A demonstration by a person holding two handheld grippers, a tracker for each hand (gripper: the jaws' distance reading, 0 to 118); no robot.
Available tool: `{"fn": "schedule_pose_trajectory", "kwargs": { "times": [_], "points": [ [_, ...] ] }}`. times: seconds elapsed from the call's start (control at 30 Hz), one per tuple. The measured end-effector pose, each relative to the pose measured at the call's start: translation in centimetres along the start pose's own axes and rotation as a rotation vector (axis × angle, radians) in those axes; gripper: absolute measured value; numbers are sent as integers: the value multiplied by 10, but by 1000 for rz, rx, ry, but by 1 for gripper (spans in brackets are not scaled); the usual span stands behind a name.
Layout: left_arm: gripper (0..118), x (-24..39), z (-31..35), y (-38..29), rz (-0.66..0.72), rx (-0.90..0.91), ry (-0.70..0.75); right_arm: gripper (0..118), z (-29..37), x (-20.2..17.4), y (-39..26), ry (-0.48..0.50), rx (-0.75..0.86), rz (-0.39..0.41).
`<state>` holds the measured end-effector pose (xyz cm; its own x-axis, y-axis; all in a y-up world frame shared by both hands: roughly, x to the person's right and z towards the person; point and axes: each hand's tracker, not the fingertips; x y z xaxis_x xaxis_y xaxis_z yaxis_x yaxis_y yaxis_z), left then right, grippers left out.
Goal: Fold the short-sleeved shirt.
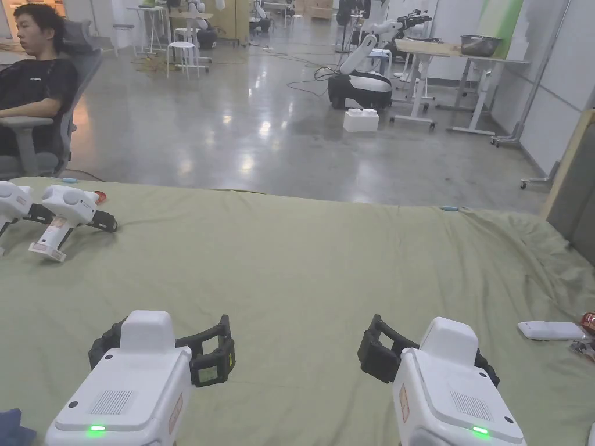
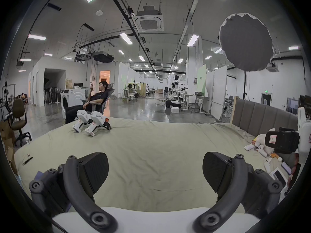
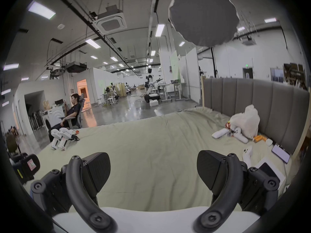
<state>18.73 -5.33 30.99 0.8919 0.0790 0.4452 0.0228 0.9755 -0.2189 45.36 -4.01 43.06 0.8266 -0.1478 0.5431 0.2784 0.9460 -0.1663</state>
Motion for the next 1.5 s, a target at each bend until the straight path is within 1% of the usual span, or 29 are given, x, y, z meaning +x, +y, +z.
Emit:
{"fn": "schedule_pose_trajectory", "kwargs": {
  "times": [0.1,0.2,0.27,0.37,0.47,0.63,0.7,0.83,1.0,1.37,1.43,1.5],
  "points": [
    [115,1,-2,-1,-5,-3,30,106,0,2,5,-1,-10,-3],
    [115,1,-4,-2,-19,-7,30,106,-1,1,13,-29,-61,-3],
    [115,2,-4,-2,-2,-1,38,106,-1,0,17,-38,-79,0],
    [115,3,-5,-1,7,12,70,106,2,2,18,-22,-79,-6],
    [115,5,-6,-1,-30,13,96,106,2,3,18,-6,-114,-42],
    [115,6,-5,-1,-65,28,109,106,0,4,14,-2,-128,-52],
    [115,6,-4,-2,-69,38,102,106,-2,6,14,-7,-153,-48],
    [116,8,-2,-1,-73,49,104,106,-7,6,13,-43,-149,-27],
    [116,10,0,-1,-67,51,97,106,-9,7,11,-62,-150,-4],
    [116,10,2,-4,-71,71,77,106,-11,3,6,-67,-165,15],
    [117,10,3,-4,-75,81,78,106,-11,2,6,-82,-181,33],
    [117,10,3,-3,-79,82,81,106,-9,1,4,-80,-161,42]
  ]
}}
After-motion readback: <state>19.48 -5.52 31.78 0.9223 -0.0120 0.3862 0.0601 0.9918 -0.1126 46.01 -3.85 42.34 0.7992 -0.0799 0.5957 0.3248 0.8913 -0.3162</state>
